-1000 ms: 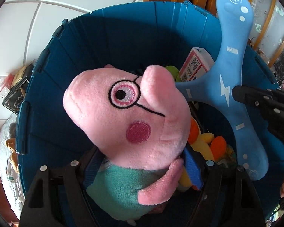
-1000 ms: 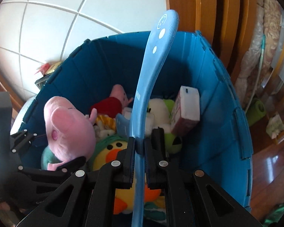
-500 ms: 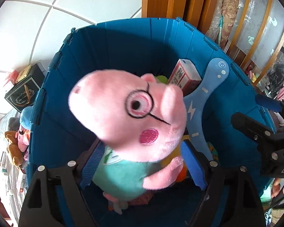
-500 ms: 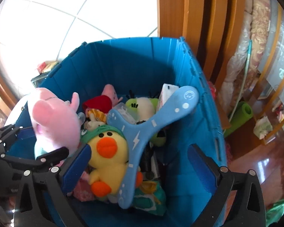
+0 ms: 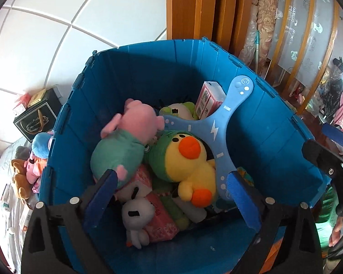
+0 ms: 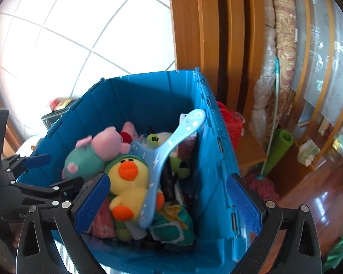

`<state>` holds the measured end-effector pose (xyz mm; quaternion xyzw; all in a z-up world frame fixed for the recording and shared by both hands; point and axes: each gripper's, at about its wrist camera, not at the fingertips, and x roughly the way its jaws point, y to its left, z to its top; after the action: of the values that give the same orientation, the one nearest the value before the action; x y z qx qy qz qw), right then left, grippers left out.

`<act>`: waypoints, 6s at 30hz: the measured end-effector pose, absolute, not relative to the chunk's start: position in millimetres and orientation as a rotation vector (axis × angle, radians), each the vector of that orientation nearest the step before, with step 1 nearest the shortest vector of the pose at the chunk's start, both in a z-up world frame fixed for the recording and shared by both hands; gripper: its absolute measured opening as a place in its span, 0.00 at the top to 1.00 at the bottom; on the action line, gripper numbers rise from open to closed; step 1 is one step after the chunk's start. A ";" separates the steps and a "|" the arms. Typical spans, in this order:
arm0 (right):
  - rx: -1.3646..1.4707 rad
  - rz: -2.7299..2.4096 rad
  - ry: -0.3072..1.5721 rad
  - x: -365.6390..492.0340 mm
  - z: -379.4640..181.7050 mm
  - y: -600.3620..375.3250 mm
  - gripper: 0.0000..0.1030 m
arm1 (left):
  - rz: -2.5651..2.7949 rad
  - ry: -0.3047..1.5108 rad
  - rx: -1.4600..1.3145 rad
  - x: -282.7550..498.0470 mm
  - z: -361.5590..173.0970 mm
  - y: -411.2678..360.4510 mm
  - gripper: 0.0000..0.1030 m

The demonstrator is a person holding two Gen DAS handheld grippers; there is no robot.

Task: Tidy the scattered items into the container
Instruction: 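Open both tools to drop the pig and boomerang into the crate, then withdraw both tools from the crate back toward the bed, then move the left tool to the pill bottle while the right approaches the white box, then grasp the white-green pill bottle with the left tool while the right grasps the white box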

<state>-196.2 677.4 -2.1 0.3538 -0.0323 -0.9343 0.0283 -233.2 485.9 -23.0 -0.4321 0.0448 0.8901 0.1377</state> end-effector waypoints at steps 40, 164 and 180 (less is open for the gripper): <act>0.692 -2.795 -0.063 -93.4 -6.6 308.1 0.00 | 3.101 -0.087 -1.175 -121.3 -63.8 3.6 0.05; 1.324 -2.473 0.153 -221.8 -329.6 -63.7 0.25 | 3.004 -0.183 -1.529 -189.2 -350.0 -251.3 0.37; 1.276 -2.544 0.198 -221.6 -345.5 -65.5 0.53 | 3.050 -0.213 -1.474 -188.4 -350.4 -235.2 0.60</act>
<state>-221.6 -65.5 -345.5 0.4425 0.0688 -0.8824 0.1441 -188.4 -235.2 -350.4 -0.4308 -0.0623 0.8915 -0.1257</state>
